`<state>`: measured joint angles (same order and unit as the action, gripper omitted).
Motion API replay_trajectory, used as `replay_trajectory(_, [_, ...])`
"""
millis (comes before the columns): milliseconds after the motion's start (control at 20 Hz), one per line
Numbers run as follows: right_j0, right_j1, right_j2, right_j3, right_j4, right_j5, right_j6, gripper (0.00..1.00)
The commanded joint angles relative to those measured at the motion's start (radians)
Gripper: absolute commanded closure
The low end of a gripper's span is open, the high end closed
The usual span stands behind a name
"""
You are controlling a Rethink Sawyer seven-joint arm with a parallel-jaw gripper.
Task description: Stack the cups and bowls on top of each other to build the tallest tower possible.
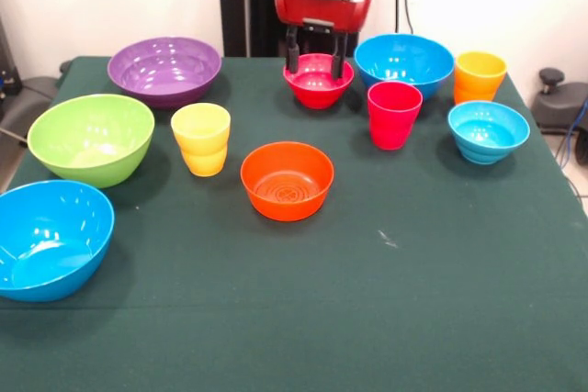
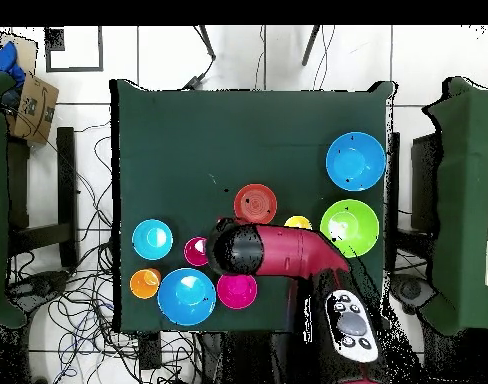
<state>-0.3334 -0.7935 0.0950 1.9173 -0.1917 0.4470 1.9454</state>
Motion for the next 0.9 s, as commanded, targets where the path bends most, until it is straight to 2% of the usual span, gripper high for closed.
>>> replay_trajectory(50, [-0.018, 0.006, 0.089, 0.126, -0.047, -0.059, 0.012, 0.00])
replay_trajectory(400, [-0.009, -0.022, 0.071, 0.133, -0.041, -0.018, 0.015, 0.00])
replay_trajectory(900, [-0.034, -0.019, 0.085, 0.149, -0.044, -0.050, 0.006, 0.00])
